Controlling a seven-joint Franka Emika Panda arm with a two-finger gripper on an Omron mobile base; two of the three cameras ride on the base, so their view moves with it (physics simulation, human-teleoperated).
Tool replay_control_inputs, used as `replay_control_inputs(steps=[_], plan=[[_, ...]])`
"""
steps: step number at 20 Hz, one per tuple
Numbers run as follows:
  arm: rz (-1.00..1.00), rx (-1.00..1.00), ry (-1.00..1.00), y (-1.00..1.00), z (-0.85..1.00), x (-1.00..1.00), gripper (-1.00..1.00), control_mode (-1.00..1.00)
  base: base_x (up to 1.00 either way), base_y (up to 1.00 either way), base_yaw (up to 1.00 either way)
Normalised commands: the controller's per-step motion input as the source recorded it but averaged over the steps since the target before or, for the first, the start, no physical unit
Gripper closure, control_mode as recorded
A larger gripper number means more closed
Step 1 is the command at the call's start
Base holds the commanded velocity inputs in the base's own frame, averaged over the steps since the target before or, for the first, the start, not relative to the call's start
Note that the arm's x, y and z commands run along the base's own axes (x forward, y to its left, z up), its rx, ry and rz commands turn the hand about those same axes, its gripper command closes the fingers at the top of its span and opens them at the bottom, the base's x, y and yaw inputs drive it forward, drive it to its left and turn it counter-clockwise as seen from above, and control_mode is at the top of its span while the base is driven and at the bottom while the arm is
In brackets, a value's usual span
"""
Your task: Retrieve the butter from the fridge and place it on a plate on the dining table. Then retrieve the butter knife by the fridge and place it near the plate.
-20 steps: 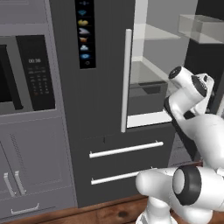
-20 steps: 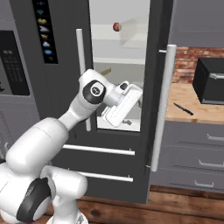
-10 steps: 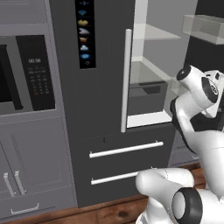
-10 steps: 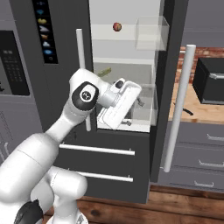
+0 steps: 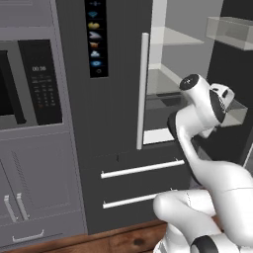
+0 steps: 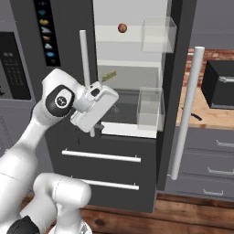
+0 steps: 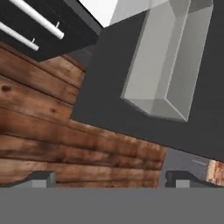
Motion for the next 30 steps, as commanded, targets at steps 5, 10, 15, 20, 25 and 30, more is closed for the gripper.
replay_control_inputs(steps=[5, 10, 15, 20, 25, 30], plan=[[-0.05, 0.44, -0.35, 1.0, 0.02, 0.33, -1.0, -1.0, 0.0, 0.0, 0.0], [-0.16, 0.57, -0.4, 0.97, 0.0, 0.33, -1.0, -1.0, 0.0, 0.0, 0.0], [-0.21, 0.49, -0.46, 0.8, 0.0, 0.49, -1.0, -1.0, 0.0, 0.0, 0.0], [-0.2, 0.1, -0.5, 0.25, 0.0, 0.32, -1.0, -1.0, 0.0, 0.0, 0.0], [0.08, -0.04, -0.1, 0.01, 0.34, 0.1, -1.0, -1.0, 0.0, 0.0, 0.0], [0.09, -0.03, 0.24, 0.04, 0.62, 0.12, -1.0, -1.0, 0.0, 0.0, 0.0]])
